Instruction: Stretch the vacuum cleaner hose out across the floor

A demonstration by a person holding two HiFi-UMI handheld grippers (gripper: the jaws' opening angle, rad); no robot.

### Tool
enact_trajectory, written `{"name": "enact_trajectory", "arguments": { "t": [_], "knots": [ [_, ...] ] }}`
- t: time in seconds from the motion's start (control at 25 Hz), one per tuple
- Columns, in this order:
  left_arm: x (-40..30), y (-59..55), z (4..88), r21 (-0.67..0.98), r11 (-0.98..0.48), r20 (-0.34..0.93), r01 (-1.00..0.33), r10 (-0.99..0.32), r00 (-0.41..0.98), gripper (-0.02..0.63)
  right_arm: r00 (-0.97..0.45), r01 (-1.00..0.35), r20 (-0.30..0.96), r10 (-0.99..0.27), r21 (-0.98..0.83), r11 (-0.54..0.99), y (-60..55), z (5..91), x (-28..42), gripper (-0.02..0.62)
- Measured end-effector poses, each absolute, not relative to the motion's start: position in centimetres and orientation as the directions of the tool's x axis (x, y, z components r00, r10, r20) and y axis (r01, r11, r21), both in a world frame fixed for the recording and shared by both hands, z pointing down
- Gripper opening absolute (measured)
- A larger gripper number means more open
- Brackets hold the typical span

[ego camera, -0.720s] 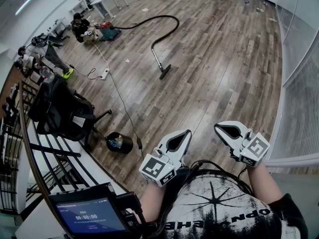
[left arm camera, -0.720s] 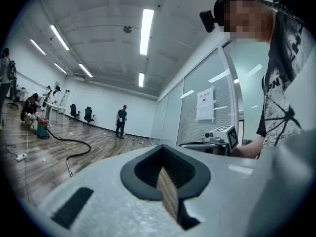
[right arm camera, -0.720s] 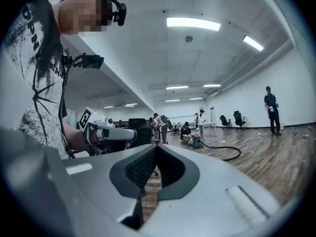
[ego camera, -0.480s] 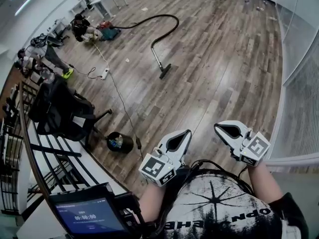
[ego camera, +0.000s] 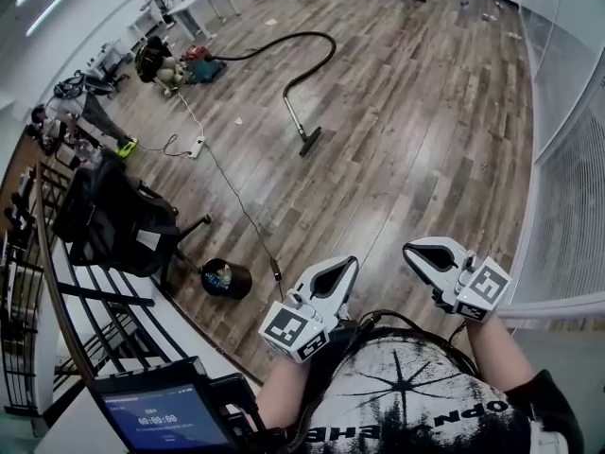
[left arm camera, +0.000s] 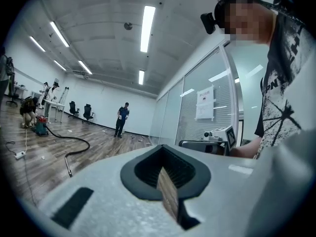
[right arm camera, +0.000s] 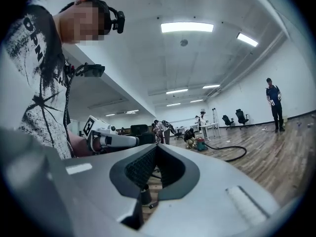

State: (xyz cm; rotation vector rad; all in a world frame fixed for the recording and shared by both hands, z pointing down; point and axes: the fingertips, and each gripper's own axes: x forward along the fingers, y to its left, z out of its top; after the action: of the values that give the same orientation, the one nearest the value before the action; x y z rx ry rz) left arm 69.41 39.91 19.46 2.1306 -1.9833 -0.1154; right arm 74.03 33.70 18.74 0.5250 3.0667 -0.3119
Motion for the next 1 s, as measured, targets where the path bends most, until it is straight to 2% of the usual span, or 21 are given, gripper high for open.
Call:
{"name": "enact_trajectory", "arguments": {
  "t": [0.2, 0.32, 0.64, 1.0],
  "knots": [
    [69.6, 39.7, 19.5, 0.213, -0.057, 0.108, -0.975, -0.991, 0.082, 0.002, -0.947, 0.322, -0.045, 0.319, -0.123, 0.939, 33.8, 18.0, 73.9, 0.008],
    [69.3, 39.7, 19.8, 0.216, -0.059, 0.111, -0.975, -0.990, 0.085, 0.002, -0.959, 0.281, 0.011, 0.283, -0.098, 0.955, 33.4, 19.2, 73.7, 0.008],
    [67.0, 39.9, 20.2, 0.223, -0.046, 0.115, -0.974, -0.991, 0.073, 0.002, -0.964, 0.264, -0.012, 0.264, -0.078, 0.961, 32.9, 19.7, 71.7, 0.006],
    [59.1, 40.0, 21.1, 0.249, -0.049, 0.114, -0.967, -0.990, 0.079, 0.002, -0.968, 0.244, 0.025, 0.248, -0.118, 0.963, 32.9, 20.0, 63.9, 0.006]
  ]
}}
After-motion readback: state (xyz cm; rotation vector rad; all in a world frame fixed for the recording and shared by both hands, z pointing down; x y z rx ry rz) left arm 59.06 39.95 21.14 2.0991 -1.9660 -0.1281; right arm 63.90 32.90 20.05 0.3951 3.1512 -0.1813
